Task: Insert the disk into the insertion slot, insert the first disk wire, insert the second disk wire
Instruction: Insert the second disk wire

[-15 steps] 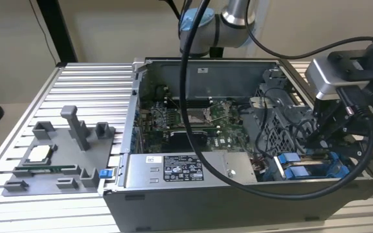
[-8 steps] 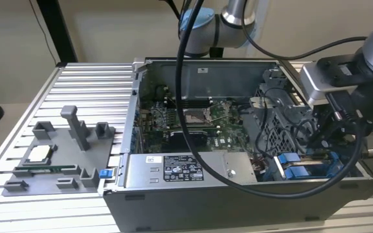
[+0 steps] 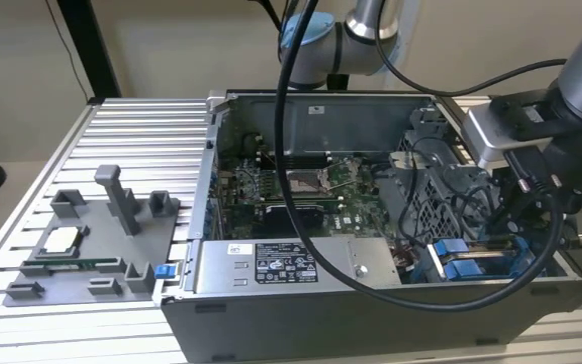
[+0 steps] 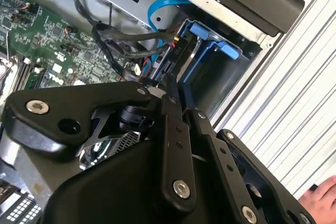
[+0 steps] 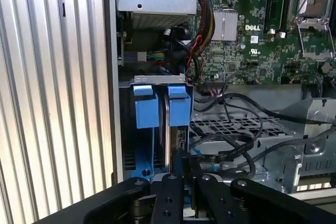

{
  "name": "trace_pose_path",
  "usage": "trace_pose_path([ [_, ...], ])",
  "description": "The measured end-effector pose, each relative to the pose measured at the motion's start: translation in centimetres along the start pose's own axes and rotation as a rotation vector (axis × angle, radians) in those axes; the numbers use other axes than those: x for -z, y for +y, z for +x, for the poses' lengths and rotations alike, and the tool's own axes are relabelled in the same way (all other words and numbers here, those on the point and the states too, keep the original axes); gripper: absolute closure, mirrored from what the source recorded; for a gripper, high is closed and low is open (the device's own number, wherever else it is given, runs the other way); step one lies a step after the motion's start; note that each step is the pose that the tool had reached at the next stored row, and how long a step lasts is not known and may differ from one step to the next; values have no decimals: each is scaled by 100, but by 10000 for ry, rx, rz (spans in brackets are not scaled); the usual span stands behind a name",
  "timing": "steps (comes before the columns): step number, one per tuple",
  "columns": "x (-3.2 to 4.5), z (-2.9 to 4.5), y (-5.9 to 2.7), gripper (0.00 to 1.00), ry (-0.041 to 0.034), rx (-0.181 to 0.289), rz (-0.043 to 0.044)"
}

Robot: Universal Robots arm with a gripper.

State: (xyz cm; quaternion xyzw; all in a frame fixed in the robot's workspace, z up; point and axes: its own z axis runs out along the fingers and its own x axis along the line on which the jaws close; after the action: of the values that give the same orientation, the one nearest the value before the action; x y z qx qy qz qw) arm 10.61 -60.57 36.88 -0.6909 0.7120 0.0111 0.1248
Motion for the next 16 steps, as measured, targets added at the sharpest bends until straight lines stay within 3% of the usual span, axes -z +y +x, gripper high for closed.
trace_pose_path([
  [10,-47,2,10,100,-6,11,58],
  [16,-102,-10,35,100,-8,30,172],
])
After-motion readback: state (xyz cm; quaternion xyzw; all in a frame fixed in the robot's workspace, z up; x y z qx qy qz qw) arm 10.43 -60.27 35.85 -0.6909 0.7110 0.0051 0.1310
